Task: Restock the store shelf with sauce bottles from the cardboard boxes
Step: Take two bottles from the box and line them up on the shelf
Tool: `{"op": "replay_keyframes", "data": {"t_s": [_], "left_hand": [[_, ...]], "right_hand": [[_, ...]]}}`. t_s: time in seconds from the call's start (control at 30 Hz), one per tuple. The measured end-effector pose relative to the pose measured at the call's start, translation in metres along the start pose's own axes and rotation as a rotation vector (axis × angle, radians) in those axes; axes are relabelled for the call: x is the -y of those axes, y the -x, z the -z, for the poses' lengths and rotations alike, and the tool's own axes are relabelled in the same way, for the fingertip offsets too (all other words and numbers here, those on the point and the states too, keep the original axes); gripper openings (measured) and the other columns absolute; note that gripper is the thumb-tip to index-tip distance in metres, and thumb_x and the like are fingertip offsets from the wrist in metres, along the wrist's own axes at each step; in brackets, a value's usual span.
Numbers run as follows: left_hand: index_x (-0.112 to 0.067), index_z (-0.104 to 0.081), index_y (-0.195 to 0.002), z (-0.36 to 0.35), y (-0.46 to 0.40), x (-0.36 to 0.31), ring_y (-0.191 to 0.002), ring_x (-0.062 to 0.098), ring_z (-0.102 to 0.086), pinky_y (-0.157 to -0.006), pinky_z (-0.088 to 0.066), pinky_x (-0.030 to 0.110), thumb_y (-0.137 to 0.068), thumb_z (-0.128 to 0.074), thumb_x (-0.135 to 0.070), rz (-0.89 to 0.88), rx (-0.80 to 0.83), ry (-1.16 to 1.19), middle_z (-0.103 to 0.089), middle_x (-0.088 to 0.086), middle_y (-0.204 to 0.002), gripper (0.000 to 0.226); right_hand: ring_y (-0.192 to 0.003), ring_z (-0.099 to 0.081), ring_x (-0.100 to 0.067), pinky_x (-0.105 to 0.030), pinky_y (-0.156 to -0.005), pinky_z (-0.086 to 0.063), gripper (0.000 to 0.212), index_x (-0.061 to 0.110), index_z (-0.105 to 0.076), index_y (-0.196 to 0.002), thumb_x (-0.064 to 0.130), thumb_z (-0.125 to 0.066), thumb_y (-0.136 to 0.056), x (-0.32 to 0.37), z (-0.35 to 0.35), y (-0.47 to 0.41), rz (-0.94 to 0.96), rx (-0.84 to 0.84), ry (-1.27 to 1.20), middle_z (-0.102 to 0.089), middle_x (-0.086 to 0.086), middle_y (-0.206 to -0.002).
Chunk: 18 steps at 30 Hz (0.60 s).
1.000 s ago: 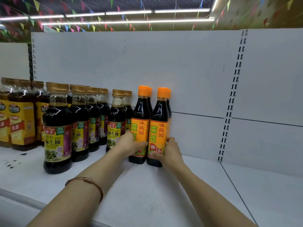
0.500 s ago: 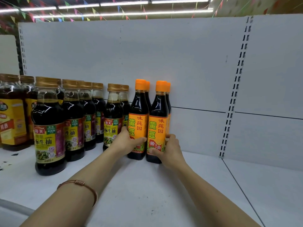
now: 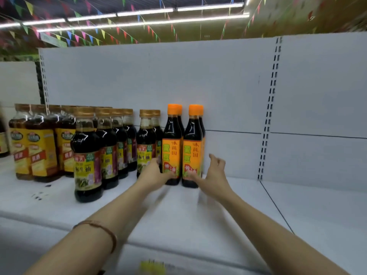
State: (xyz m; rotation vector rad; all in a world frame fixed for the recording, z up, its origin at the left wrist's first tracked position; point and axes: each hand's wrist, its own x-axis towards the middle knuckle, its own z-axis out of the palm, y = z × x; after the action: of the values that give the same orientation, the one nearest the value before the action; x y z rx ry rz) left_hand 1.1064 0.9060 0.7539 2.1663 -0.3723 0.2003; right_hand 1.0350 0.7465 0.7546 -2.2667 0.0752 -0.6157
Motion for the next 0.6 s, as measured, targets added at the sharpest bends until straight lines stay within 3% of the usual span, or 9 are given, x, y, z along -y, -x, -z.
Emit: {"op": "replay_keyframes", "data": {"t_s": [0.1, 0.2, 0.3, 0.43, 0.5, 0.6], "left_hand": [[-0.01, -0.049, -0.135, 0.015, 0.045, -0.006, -0.117, 0.017, -0.053, -0.093, -0.04, 0.026, -0.092, -0.063, -0.024, -0.096, -0.083, -0.004, -0.055, 0.005, -0.135, 0.048], [-0.017, -0.059, -0.124, 0.039, 0.105, -0.001, -0.093, 0.006, -0.056, -0.077, -0.04, 0.017, -0.093, -0.06, -0.025, -0.159, -0.168, 0.057, -0.062, -0.004, -0.116, 0.032], [-0.027, -0.066, -0.103, 0.064, 0.176, 0.012, -0.085, 0.0, -0.059, -0.065, -0.043, 0.011, -0.093, -0.059, -0.028, -0.158, -0.258, 0.098, -0.064, -0.017, -0.099, 0.012], [-0.019, -0.07, -0.084, 0.089, 0.277, 0.037, -0.069, 0.02, -0.065, -0.062, -0.051, 0.031, -0.095, -0.058, -0.024, -0.058, -0.3, 0.146, -0.069, 0.0, -0.073, 0.017], [-0.015, -0.071, -0.081, 0.099, 0.33, 0.046, -0.075, 0.014, -0.067, -0.068, -0.052, 0.023, -0.095, -0.056, -0.024, 0.048, -0.289, 0.114, -0.071, 0.0, -0.074, 0.022], [-0.02, -0.07, -0.084, 0.109, 0.41, 0.066, -0.079, 0.008, -0.067, -0.073, -0.05, 0.019, -0.093, -0.057, -0.028, 0.196, -0.212, 0.029, -0.072, -0.006, -0.081, 0.018]], "right_hand": [[-0.129, -0.042, -0.021, -0.034, -0.104, -0.042, 0.07, 0.014, -0.032, -0.145, 0.037, -0.066, -0.089, 0.024, 0.014, 0.029, 0.065, -0.015, -0.079, -0.03, -0.001, -0.131], [-0.11, -0.054, -0.005, -0.02, -0.085, -0.046, 0.061, 0.019, -0.043, -0.139, 0.042, -0.065, -0.088, 0.05, 0.017, 0.071, 0.095, 0.035, -0.215, -0.043, 0.003, -0.137], [-0.094, -0.058, 0.013, -0.005, -0.073, -0.046, 0.044, 0.027, -0.05, -0.13, 0.038, -0.063, -0.09, 0.074, 0.014, 0.123, 0.19, 0.164, -0.368, -0.055, 0.014, -0.124], [-0.091, -0.064, 0.005, -0.013, -0.072, -0.051, 0.025, 0.028, -0.061, -0.113, 0.037, -0.062, -0.09, 0.092, -0.01, 0.189, 0.267, 0.433, -0.507, -0.064, 0.018, -0.106], [-0.087, -0.063, 0.007, -0.011, -0.071, -0.049, 0.028, 0.026, -0.062, -0.112, 0.041, -0.061, -0.088, 0.098, -0.028, 0.219, 0.264, 0.63, -0.524, -0.066, 0.02, -0.096], [-0.099, -0.059, 0.006, -0.017, -0.089, -0.048, 0.052, 0.031, -0.055, -0.12, 0.06, -0.055, -0.076, 0.105, -0.062, 0.266, 0.297, 0.793, -0.477, -0.061, 0.018, -0.109]]}}
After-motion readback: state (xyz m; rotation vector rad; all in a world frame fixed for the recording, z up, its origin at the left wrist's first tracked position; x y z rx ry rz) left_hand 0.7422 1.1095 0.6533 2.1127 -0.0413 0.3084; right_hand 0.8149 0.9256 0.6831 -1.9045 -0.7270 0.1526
